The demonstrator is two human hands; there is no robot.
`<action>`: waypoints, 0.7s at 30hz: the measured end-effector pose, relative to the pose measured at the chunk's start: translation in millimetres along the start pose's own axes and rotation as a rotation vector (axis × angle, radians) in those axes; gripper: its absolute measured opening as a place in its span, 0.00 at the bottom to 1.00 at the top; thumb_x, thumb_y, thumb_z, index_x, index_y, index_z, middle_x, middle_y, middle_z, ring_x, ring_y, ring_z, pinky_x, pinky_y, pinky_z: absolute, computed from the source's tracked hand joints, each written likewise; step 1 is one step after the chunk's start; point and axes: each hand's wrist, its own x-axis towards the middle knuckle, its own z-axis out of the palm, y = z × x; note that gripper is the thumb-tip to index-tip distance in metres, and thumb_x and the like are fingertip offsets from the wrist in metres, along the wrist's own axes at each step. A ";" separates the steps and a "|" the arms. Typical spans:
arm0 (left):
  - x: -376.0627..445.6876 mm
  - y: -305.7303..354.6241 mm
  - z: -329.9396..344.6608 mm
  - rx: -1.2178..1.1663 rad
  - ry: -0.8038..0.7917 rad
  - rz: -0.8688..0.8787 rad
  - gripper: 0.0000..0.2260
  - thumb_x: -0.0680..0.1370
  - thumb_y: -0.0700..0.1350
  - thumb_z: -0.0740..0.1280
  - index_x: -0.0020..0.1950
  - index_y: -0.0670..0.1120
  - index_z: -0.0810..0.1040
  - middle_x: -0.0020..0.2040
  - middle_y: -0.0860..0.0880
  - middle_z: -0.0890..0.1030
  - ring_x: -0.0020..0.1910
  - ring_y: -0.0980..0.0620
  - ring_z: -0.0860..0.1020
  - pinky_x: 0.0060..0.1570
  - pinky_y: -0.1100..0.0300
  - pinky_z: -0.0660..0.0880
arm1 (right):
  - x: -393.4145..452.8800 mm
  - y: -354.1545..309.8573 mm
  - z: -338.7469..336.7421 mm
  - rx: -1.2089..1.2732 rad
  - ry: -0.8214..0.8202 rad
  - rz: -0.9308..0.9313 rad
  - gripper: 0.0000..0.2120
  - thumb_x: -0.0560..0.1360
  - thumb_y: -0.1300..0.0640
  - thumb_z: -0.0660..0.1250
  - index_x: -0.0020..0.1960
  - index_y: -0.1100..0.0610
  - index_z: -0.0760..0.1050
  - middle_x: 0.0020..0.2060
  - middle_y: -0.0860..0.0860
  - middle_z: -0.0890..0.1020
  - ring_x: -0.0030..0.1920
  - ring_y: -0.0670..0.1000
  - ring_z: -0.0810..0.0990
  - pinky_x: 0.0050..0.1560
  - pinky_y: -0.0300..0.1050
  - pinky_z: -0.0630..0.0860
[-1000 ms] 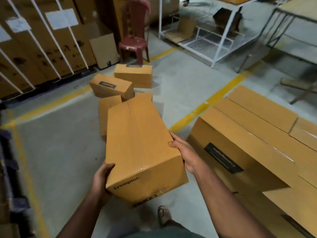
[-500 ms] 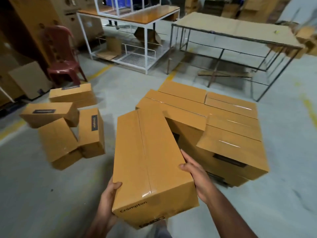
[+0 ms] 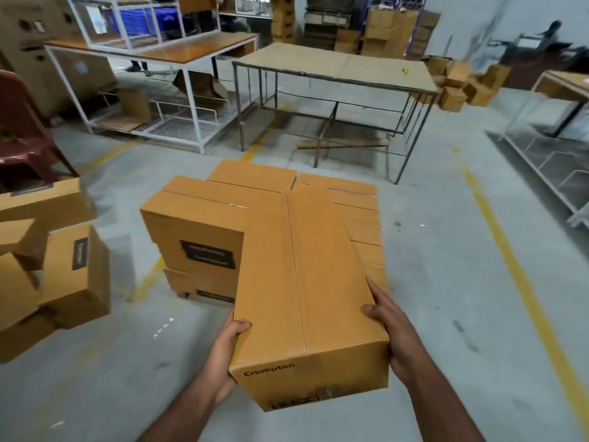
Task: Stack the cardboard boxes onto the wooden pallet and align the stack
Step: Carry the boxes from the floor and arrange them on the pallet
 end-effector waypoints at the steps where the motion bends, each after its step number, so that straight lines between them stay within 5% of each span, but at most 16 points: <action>1: 8.7 -15.7 27.5 -0.001 -0.005 -0.002 0.28 0.71 0.48 0.71 0.72 0.53 0.76 0.66 0.41 0.81 0.61 0.39 0.81 0.54 0.47 0.78 | 4.2 -3.9 -30.8 -0.006 0.010 -0.005 0.23 0.80 0.54 0.67 0.71 0.33 0.75 0.66 0.42 0.80 0.65 0.55 0.80 0.65 0.58 0.77; 6: 49.5 -76.5 151.6 -0.017 -0.031 -0.039 0.26 0.74 0.46 0.69 0.73 0.50 0.75 0.67 0.38 0.79 0.62 0.37 0.78 0.64 0.40 0.72 | 24.9 -40.0 -159.4 -0.091 0.019 -0.027 0.25 0.81 0.53 0.66 0.75 0.37 0.72 0.69 0.44 0.79 0.66 0.56 0.79 0.71 0.63 0.74; 12: 102.9 -103.7 242.6 -0.036 0.037 -0.085 0.26 0.74 0.50 0.68 0.72 0.48 0.74 0.57 0.42 0.84 0.51 0.41 0.83 0.45 0.48 0.80 | 83.1 -96.2 -243.7 -0.177 -0.060 -0.048 0.33 0.70 0.47 0.68 0.76 0.38 0.72 0.68 0.43 0.80 0.65 0.52 0.81 0.69 0.57 0.76; 16: 153.0 -113.6 276.4 -0.081 0.080 -0.066 0.24 0.75 0.50 0.67 0.71 0.49 0.76 0.55 0.43 0.85 0.50 0.42 0.84 0.46 0.48 0.79 | 141.6 -108.1 -281.1 -0.217 -0.095 -0.045 0.34 0.70 0.46 0.68 0.76 0.38 0.71 0.70 0.45 0.79 0.66 0.55 0.80 0.70 0.62 0.75; 21: 232.4 -137.7 310.9 -0.118 0.139 -0.056 0.25 0.75 0.50 0.68 0.73 0.49 0.75 0.60 0.41 0.83 0.56 0.39 0.81 0.53 0.45 0.78 | 235.2 -126.4 -326.3 -0.346 -0.194 -0.027 0.32 0.75 0.47 0.69 0.77 0.36 0.68 0.68 0.40 0.80 0.64 0.47 0.81 0.68 0.53 0.77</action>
